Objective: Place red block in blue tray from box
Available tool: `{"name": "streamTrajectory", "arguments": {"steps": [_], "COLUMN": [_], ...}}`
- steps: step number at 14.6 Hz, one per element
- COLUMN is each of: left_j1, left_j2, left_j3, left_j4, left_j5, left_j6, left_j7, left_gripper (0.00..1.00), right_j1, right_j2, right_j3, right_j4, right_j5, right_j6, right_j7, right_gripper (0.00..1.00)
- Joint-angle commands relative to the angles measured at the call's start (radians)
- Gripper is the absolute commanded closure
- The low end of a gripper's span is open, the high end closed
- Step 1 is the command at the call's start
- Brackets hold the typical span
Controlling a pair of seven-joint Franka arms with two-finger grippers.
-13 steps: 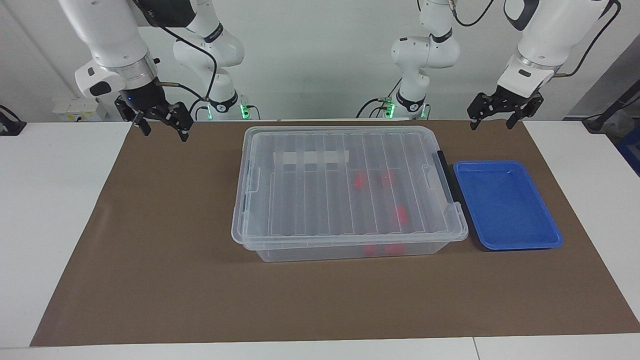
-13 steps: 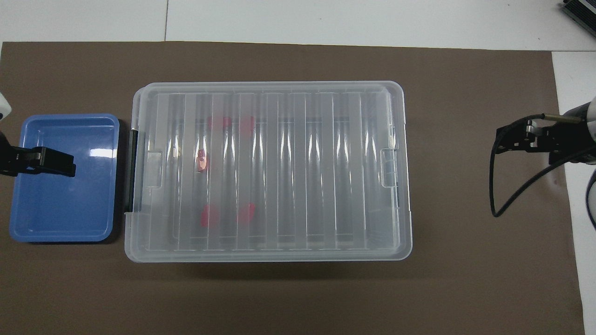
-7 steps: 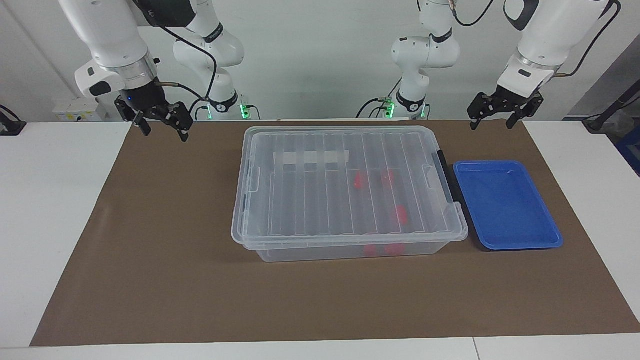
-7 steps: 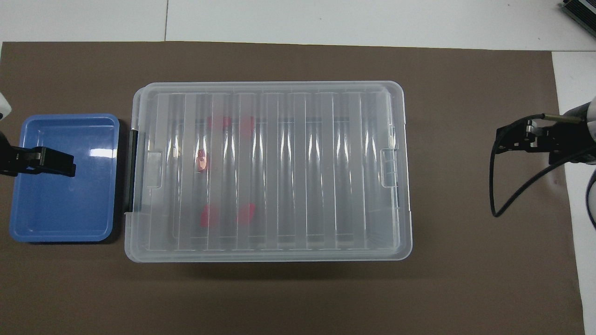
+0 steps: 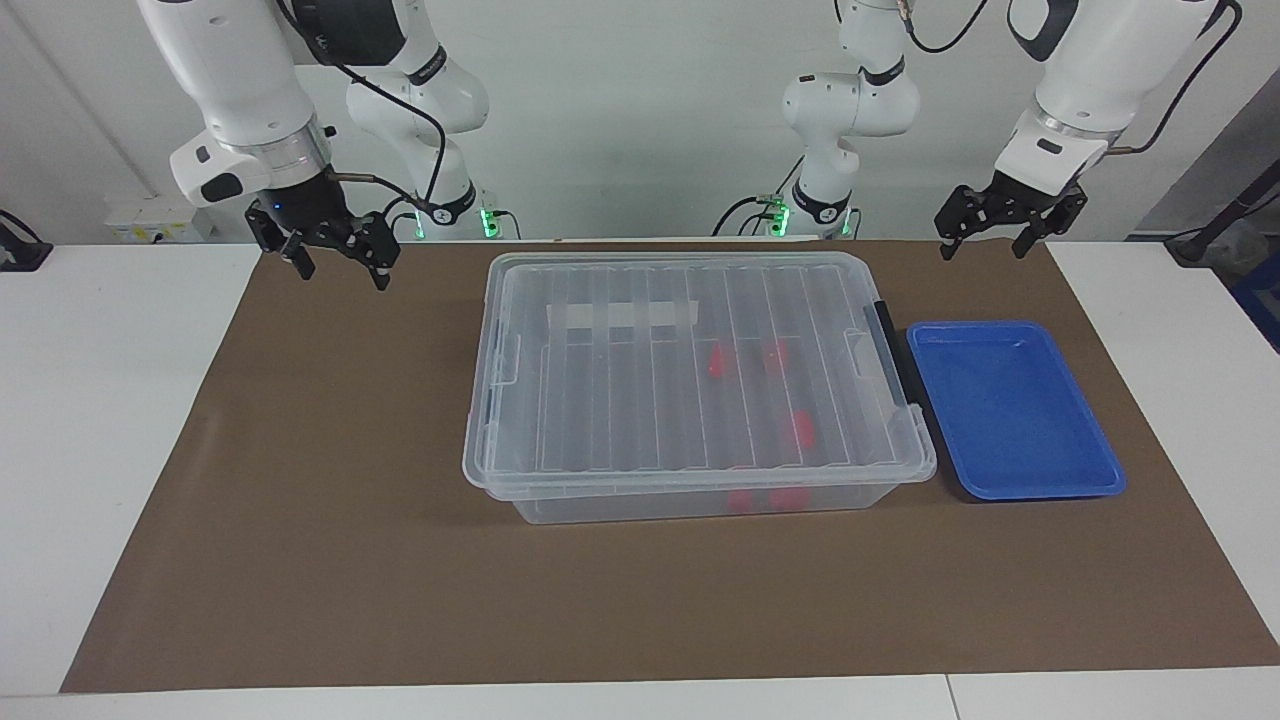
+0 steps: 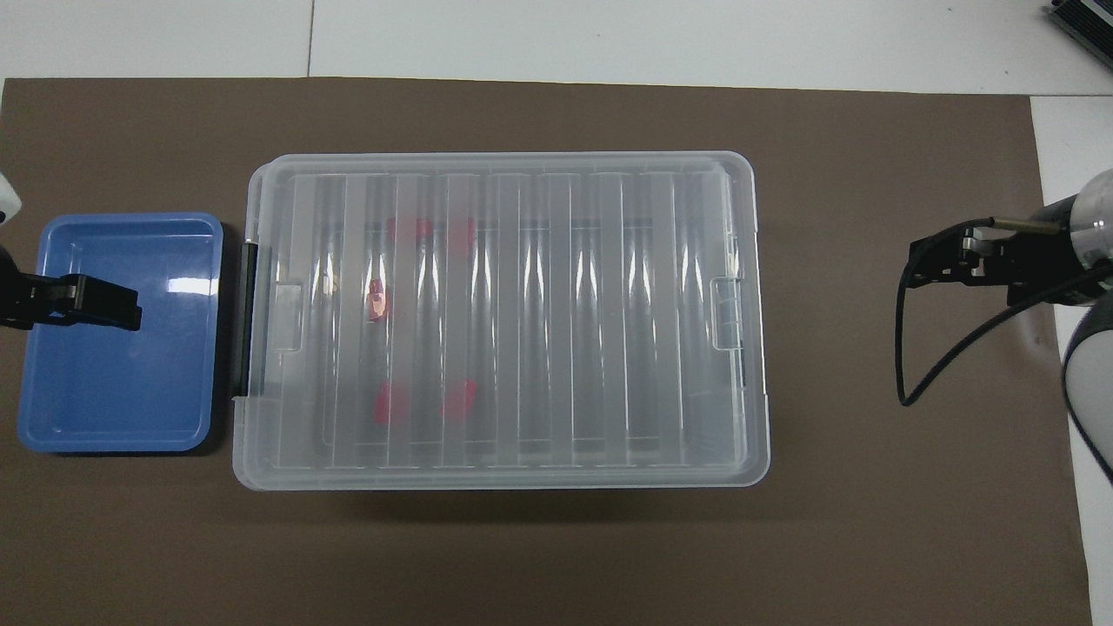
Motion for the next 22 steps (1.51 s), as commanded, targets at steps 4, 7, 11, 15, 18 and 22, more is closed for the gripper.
{"name": "streamTrajectory", "arguments": {"steps": [4,7,11,15,18,22], "left_j1": [0.006,0.006,0.004,0.004,0.006,0.006], "left_j2": [-0.017,-0.016,-0.017,-0.017,-0.017,-0.017], "left_j3": [0.0,0.0,0.0,0.0,0.0,0.0], "left_j4": [-0.009,-0.009,-0.01,-0.01,-0.013,-0.018], "left_j5": [-0.014,-0.014,-0.014,-0.014,-0.014,-0.014], "left_j6": [-0.001,-0.001,-0.003,-0.001,-0.001,0.004], "left_j7": [-0.006,-0.006,-0.005,-0.008,-0.008,-0.008], "left_gripper": [0.0,0.0,0.0,0.0,0.0,0.0], "right_j1": [0.067,0.093,0.124,0.156,0.159,0.146], "right_j2": [-0.034,-0.002,0.006,0.06,0.092,0.097], "right_j3": [0.003,0.003,0.003,0.003,0.003,0.003], "right_j4": [-0.174,-0.187,-0.257,-0.26,-0.271,-0.271], "right_j5": [0.002,0.002,0.002,0.002,0.002,0.002], "right_j6": [0.198,0.253,0.341,0.381,0.421,0.422], "right_j7": [0.014,0.046,0.047,0.049,0.046,0.04], "right_gripper": [0.0,0.0,0.0,0.0,0.0,0.0]}}
